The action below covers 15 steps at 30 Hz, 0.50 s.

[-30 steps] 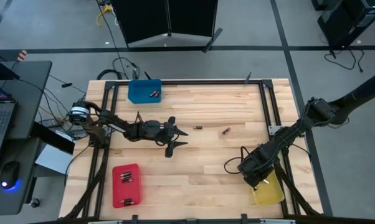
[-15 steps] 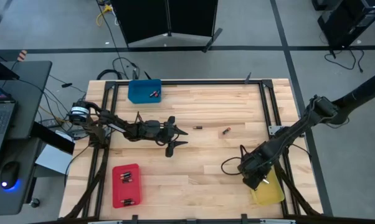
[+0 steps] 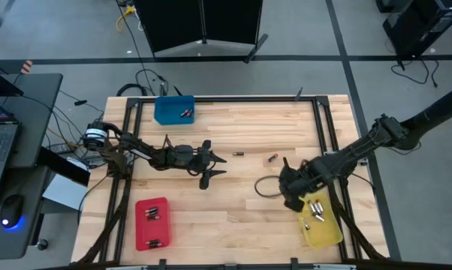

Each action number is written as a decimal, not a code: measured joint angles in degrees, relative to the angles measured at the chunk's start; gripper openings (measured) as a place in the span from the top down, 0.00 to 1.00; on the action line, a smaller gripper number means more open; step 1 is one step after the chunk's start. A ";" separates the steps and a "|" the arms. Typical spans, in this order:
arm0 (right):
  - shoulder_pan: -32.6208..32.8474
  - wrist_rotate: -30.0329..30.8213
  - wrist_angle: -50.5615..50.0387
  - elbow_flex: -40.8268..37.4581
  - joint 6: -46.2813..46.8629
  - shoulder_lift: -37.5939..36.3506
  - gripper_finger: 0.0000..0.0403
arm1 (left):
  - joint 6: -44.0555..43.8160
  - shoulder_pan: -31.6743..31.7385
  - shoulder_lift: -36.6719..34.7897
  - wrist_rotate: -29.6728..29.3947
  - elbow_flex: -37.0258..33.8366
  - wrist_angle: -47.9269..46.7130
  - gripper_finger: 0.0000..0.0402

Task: Sort batteries
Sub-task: Put the red battery into the blue bin

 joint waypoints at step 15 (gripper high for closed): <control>-23.51 6.49 17.96 -6.05 -42.87 0.92 0.87 | -0.83 -1.22 0.00 0.00 -0.02 -4.40 0.51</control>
